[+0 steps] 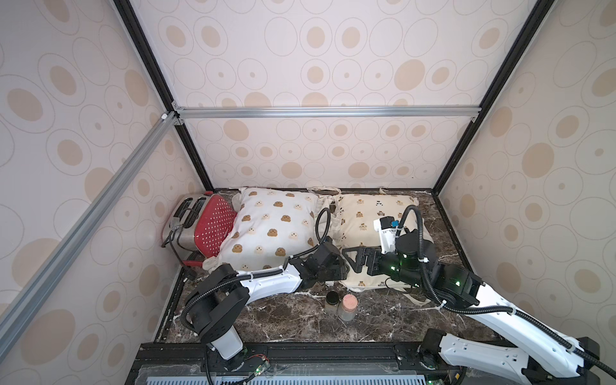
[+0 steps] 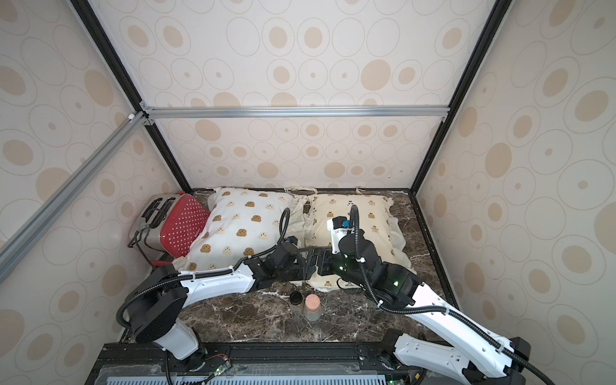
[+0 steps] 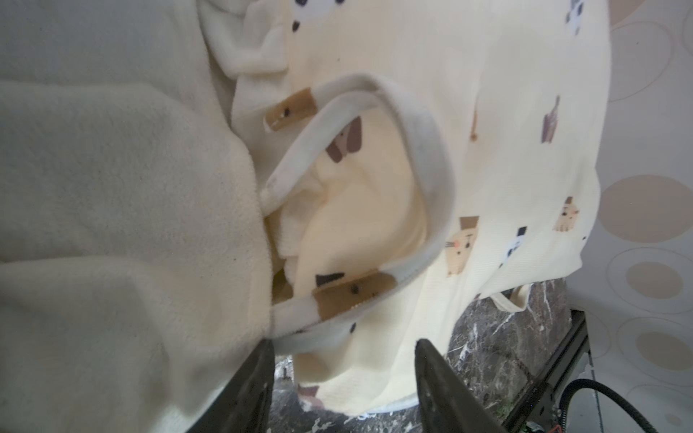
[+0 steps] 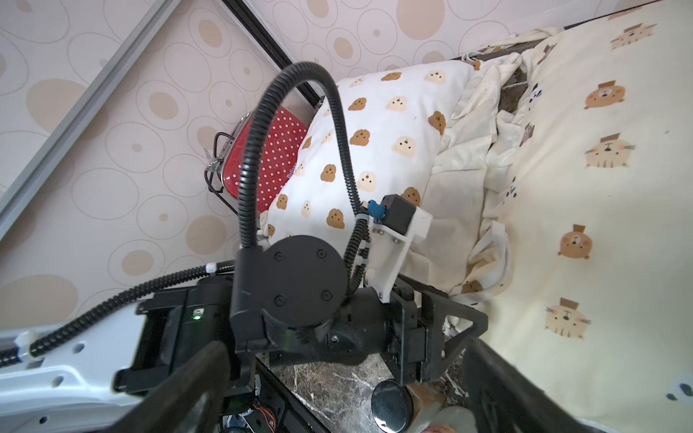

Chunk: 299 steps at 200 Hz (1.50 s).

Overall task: Zip up pillowcases
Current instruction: Move the pillowcase to the center of the board, then pick up the pillowcase from the center of the board.

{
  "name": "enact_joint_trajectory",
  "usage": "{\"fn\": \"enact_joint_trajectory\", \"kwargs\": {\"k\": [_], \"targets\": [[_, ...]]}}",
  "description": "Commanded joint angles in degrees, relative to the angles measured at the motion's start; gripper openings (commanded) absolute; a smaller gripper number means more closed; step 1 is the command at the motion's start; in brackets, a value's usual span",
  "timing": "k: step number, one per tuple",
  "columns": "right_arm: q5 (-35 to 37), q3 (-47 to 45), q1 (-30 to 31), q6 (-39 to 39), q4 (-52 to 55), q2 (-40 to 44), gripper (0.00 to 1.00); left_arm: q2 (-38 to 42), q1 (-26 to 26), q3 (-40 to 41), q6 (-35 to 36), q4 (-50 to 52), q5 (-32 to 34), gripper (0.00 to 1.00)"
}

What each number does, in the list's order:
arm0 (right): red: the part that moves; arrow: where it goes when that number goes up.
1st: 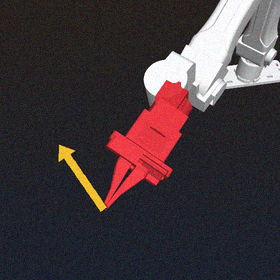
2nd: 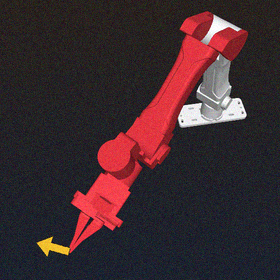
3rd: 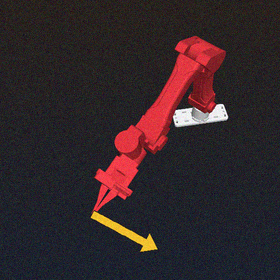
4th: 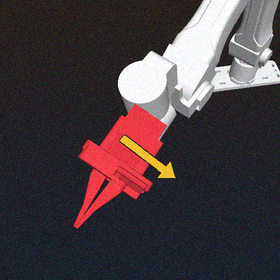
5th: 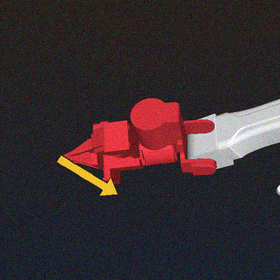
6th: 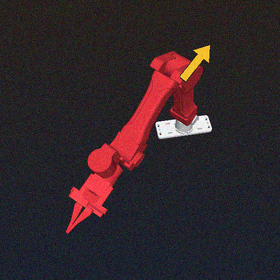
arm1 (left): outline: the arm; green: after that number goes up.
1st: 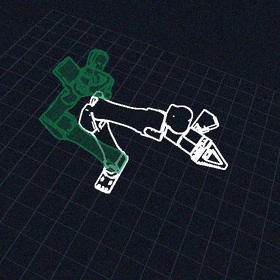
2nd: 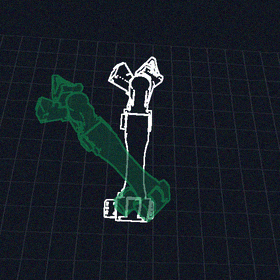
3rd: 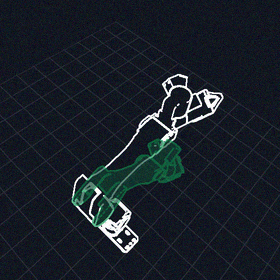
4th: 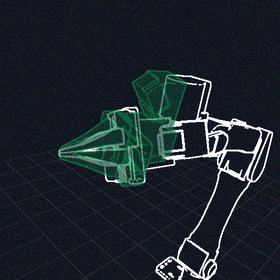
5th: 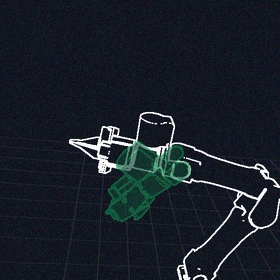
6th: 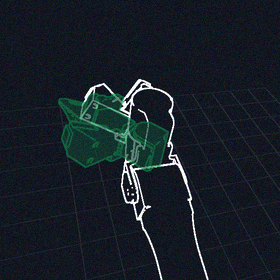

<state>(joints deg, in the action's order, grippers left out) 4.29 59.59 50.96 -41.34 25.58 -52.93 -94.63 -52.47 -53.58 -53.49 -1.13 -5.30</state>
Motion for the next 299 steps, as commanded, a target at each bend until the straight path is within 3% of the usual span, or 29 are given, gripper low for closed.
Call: {"fn": "enact_joint_trajectory", "kwargs": {"k": [1, 85, 132, 174, 217, 264, 299], "targets": [[-0.2, -0.9, -0.3, -0.3, -1.8, 2.0, 1.00, -3.0, -0.4, -3.2, 1.7, -0.3, 1.0, 0.55], [5.4, -2.2, -0.4, 1.3, -1.4, 4.6, 1.00, -18.6, 0.6, -18.4, 2.1, -2.0, 5.1, 0.43], [6.5, -4.0, -0.4, 2.5, -3.2, 6.6, 1.00, -22.6, 2.2, -25.1, 2.8, 0.4, 5.9, 0.48], [7.1, -0.9, -0.5, 3.4, -1.8, 4.9, 1.00, -16.3, 3.9, -19.7, 2.3, 0.2, 5.4, 0.59], [6.8, -2.5, -0.5, 3.6, -4.5, 7.1, 1.00, -8.3, 3.9, -9.6, -1.3, -1.1, 7.0, 0.61], [6.8, 1.8, -0.5, 4.4, -2.4, 6.2, 1.00, -0.2, 5.2, 1.0, -1.6, 0.5, 11.9, 0.67], [4.7, 0.4, -0.4, 4.7, -4.9, 6.4, 1.00, 2.9, 5.5, 2.5, -2.4, 3.5, 13.0, 0.68]]}}
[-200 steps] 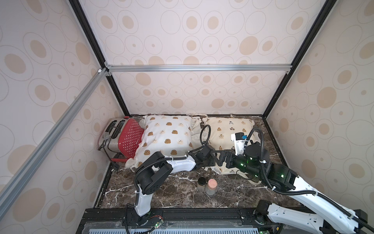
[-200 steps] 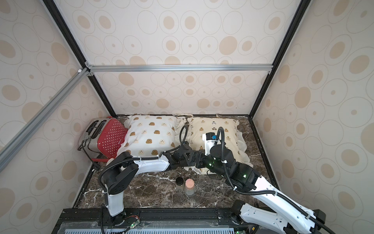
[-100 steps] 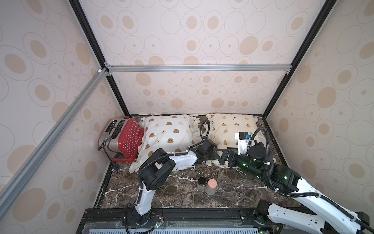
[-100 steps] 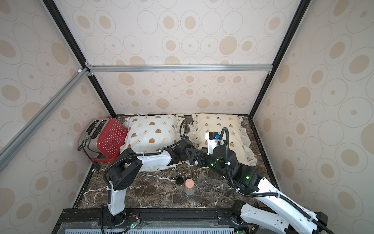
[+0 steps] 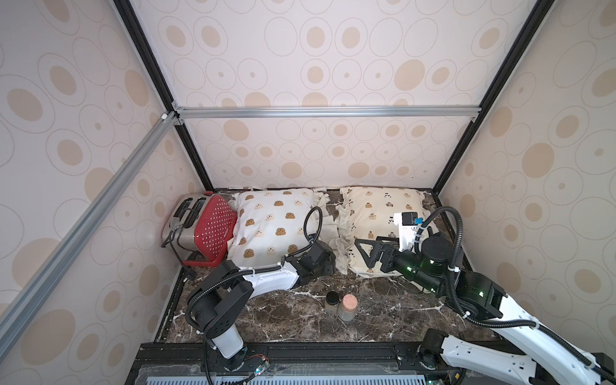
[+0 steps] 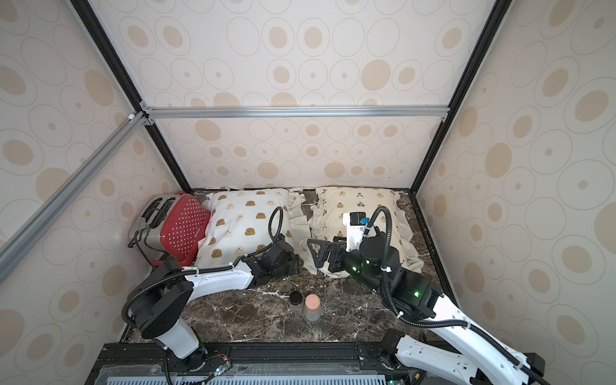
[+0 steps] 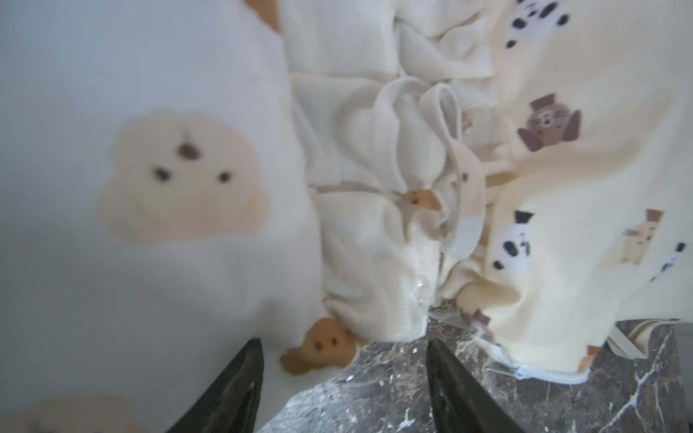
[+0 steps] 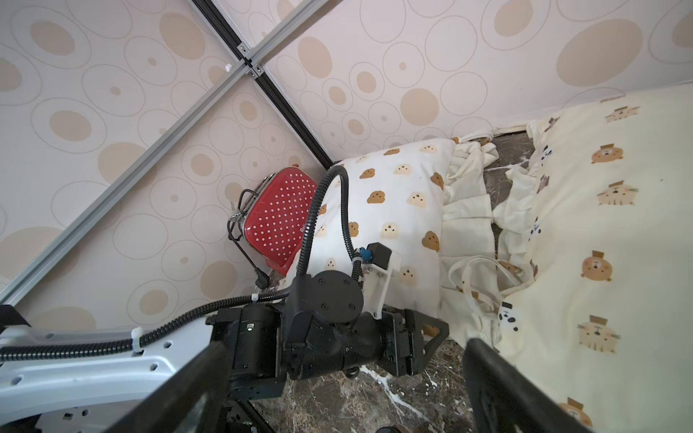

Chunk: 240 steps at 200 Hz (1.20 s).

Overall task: Zip up pillowcases
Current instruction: Pick up the pillowcase from the center of the board.

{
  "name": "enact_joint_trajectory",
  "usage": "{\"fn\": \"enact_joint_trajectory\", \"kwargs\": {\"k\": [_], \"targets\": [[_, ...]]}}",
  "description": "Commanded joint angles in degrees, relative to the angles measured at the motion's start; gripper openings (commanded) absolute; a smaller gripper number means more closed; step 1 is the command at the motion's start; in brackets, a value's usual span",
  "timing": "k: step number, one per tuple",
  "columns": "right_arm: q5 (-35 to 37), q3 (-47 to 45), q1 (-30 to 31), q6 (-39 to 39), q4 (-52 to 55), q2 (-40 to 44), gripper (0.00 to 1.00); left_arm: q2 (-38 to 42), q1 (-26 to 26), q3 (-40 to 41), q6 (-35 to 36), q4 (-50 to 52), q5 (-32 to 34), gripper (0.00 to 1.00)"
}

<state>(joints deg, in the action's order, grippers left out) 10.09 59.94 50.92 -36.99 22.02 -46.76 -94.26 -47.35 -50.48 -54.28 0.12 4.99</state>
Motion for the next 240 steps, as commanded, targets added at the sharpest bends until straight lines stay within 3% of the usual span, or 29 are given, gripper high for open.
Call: {"fn": "enact_joint_trajectory", "kwargs": {"k": [1, 40, 92, 124, 162, 240], "targets": [[-1.2, 0.1, -0.4, 0.3, -1.4, 0.2, 1.00, 2.5, 0.4, -0.6, -1.6, 2.3, 2.7, 0.68], [-2.1, 4.4, -0.4, 1.1, -0.5, -2.5, 1.00, 3.6, -1.8, -2.7, -6.3, 0.7, 1.4, 0.69], [-2.8, 2.5, -0.4, -0.8, 4.6, -2.8, 1.00, 0.1, -6.0, -5.6, -13.8, -5.1, 0.3, 0.70], [1.5, -2.1, -0.4, -2.4, 12.1, -0.8, 1.00, -4.0, -6.2, -6.0, -17.9, -11.2, -2.2, 0.65], [1.8, -7.7, -2.4, -5.6, 19.0, 0.3, 1.00, -5.7, -6.6, -5.3, -21.5, -12.8, -1.3, 0.61], [-13.9, -18.8, -14.6, -6.2, 14.6, 0.6, 1.00, -11.0, -6.6, -10.3, -21.6, -12.9, -2.7, 0.61]]}}
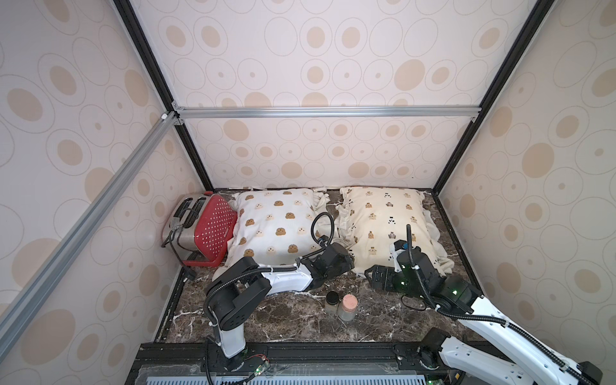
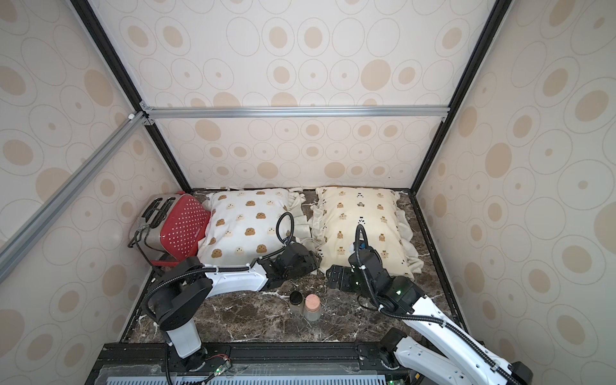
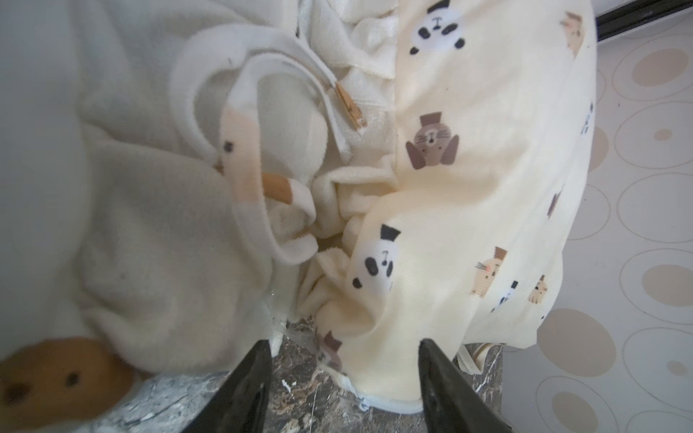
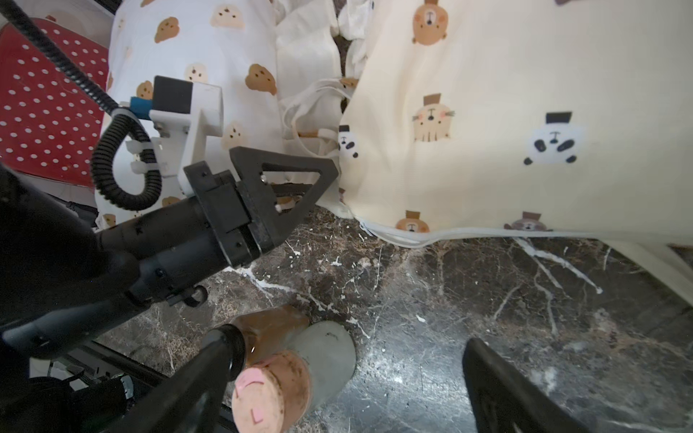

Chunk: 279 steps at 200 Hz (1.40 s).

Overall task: Zip up pillowcases
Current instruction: Pick up the pillowcase from the center of the board.

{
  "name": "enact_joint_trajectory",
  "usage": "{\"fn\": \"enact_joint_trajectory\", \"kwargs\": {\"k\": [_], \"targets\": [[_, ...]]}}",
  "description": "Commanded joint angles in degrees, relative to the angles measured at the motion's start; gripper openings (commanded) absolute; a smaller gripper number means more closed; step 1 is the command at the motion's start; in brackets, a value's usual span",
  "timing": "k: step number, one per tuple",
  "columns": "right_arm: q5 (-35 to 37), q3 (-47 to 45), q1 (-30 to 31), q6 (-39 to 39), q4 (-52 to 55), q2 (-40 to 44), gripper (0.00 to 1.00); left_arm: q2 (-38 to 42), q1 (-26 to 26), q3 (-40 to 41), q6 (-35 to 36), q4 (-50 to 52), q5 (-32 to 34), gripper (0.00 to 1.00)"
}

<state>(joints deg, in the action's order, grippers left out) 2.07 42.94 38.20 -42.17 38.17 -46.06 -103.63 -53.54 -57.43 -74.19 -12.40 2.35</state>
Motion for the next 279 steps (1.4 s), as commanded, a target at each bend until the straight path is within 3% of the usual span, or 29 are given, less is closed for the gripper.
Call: {"fn": "enact_joint_trajectory", "kwargs": {"k": [1, 80, 150, 220, 279], "targets": [[-5.9, -1.9, -1.9, -1.0, -1.6, -0.1, 1.00, -1.7, -0.4, -3.4, -1.8, -0.3, 0.0, 0.61], [-13.1, -8.2, -5.5, -1.5, -9.4, -4.8, 0.81, -4.8, -0.3, -2.3, -5.3, -3.8, 0.4, 0.49], [-15.1, -13.2, -8.2, -2.5, -15.8, -6.6, 0.64, -7.6, 0.0, -3.4, -5.6, -5.2, 0.5, 0.37], [-19.9, -16.1, -10.8, -3.7, -23.7, -10.4, 0.50, -7.7, 0.0, -4.8, -4.5, -5.0, 0.2, 0.16], [-22.5, -16.5, -11.0, -1.3, -29.7, -15.0, 0.45, -5.7, 0.0, -6.2, -2.9, -2.7, -0.9, 0.02]]}}
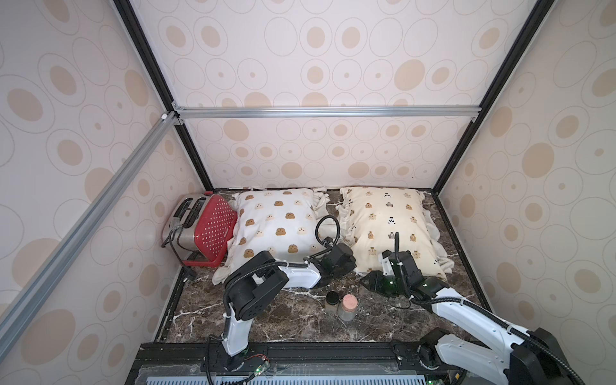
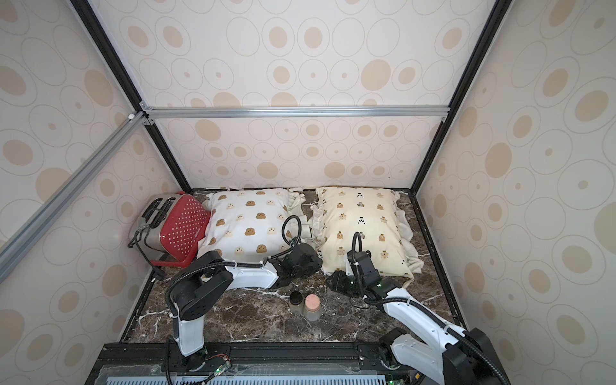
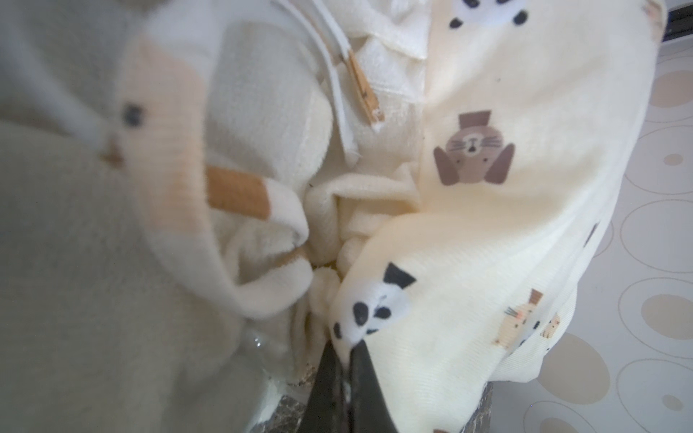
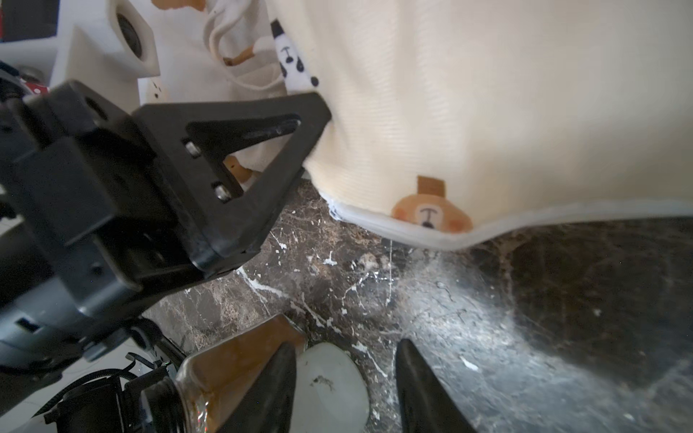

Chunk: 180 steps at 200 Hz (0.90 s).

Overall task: Zip up pillowcases
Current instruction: Pick up the pillowcase from the center of the board.

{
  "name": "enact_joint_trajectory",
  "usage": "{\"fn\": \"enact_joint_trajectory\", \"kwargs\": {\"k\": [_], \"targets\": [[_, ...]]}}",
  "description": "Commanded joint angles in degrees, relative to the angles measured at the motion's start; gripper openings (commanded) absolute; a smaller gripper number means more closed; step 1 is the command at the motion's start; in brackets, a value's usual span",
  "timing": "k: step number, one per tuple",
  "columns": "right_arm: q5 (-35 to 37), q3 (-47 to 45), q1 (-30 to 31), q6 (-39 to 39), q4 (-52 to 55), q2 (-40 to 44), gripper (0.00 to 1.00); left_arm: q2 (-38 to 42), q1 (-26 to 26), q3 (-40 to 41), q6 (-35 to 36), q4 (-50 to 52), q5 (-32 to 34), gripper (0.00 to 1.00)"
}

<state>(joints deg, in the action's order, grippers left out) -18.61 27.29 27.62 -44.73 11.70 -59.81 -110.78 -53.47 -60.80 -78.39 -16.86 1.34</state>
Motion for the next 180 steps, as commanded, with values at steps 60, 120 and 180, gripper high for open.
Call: {"fn": "enact_joint_trajectory", "kwargs": {"k": [60, 120, 180], "targets": [[-1.9, -4.0, -0.4, 2.8, -13.6, -1.7, 0.46, 4.4, 0.0, -4.3, 4.6, 5.1, -0.6, 0.00], [-3.6, -4.8, -1.0, 5.9, -17.7, 1.1, 0.50, 7.0, 0.3, -4.7, 6.2, 6.5, -1.1, 0.00], [-6.7, -6.1, -2.1, 7.5, -19.3, 3.5, 0.50, 9.2, 0.6, -5.6, 8.2, 8.8, -1.7, 0.00]]}}
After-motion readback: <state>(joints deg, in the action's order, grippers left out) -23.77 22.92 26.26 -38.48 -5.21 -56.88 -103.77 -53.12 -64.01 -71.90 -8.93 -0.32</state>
